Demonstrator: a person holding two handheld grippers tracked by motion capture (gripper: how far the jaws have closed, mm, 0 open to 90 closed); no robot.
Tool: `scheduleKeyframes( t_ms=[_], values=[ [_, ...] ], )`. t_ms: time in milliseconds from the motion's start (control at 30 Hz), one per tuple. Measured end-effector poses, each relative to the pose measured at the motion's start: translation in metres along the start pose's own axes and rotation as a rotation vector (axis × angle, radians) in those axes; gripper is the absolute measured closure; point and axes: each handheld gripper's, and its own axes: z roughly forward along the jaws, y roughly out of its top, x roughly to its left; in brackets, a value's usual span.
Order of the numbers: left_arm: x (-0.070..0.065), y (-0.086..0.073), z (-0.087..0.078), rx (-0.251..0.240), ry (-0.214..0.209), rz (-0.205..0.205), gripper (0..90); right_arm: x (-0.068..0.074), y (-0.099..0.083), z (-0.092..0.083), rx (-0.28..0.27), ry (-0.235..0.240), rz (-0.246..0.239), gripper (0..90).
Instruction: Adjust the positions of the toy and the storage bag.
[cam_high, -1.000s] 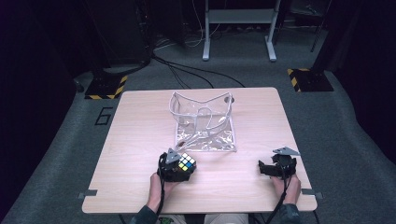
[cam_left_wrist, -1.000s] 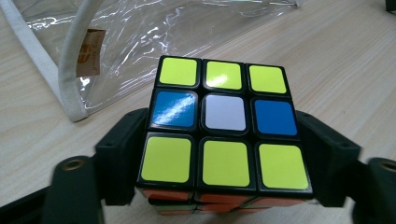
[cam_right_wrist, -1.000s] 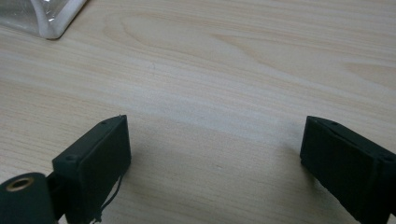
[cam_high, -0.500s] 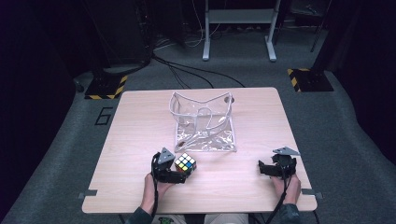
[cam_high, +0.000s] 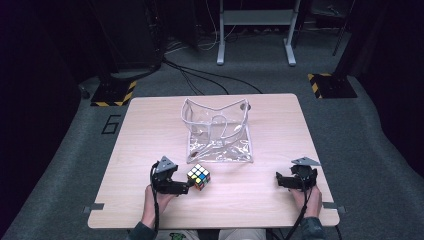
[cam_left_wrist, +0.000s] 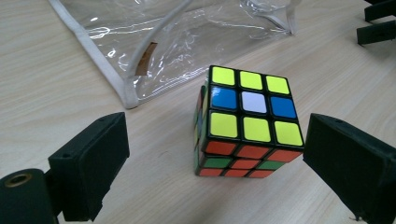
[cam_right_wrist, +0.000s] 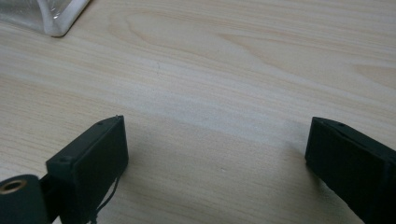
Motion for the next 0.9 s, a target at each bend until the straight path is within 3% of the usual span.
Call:
scheduleKeyframes(
  t_ms=[267,500,733,900],
  values=[
    [0.013,0.003,-0.009,0.006,0.027,-0.015,5.9,0.002,0.002,0.0,0.032,0.017,-0.011,1.0],
    [0.027,0.01,-0.017,0.003,0.048,-0.037,4.9,0.005,0.008,-0.002,0.059,0.078,0.011,0.0],
    [0.038,0.021,-0.02,0.015,0.054,-0.056,5.2,0.014,0.027,-0.011,0.058,0.119,-0.006,0.4],
    [0.043,0.031,-0.021,0.024,0.057,-0.044,5.3,0.022,0.044,-0.022,0.042,0.156,-0.014,1.1]
  ],
)
